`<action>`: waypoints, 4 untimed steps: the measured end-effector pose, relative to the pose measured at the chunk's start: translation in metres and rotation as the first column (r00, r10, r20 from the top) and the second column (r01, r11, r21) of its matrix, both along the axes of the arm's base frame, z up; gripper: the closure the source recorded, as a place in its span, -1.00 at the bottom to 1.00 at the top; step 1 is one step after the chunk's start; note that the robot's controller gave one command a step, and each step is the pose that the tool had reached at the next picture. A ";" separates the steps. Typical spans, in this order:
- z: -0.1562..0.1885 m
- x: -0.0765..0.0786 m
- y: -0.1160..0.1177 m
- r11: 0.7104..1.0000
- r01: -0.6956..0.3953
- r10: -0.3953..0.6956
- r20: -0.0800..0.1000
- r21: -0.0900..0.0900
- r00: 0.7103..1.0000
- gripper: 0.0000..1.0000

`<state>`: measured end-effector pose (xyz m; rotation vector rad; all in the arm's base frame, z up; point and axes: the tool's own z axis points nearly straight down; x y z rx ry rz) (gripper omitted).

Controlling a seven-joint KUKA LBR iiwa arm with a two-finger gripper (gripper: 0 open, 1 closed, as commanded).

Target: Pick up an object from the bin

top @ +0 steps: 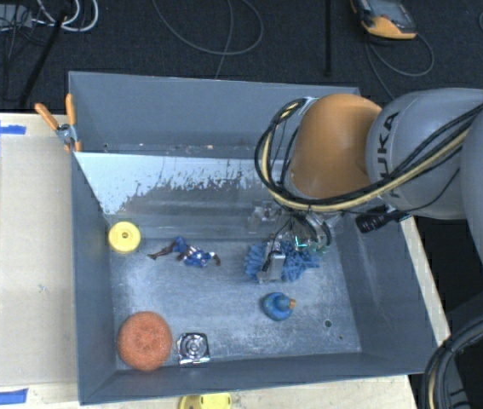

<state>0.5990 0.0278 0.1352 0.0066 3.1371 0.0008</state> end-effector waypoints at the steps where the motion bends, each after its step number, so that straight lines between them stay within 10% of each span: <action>1: -0.047 0.010 -0.077 1.000 -0.021 0.021 -0.005 0.000 1.000 1.00; 2: -0.047 0.010 -0.077 1.000 -0.021 0.021 -0.005 0.000 1.000 1.00; 4: -0.061 -0.066 -0.081 0.997 -0.073 0.073 0.009 -0.001 0.997 1.00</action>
Offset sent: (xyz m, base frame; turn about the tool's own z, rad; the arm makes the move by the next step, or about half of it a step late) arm 0.0000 0.0000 0.0000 0.0000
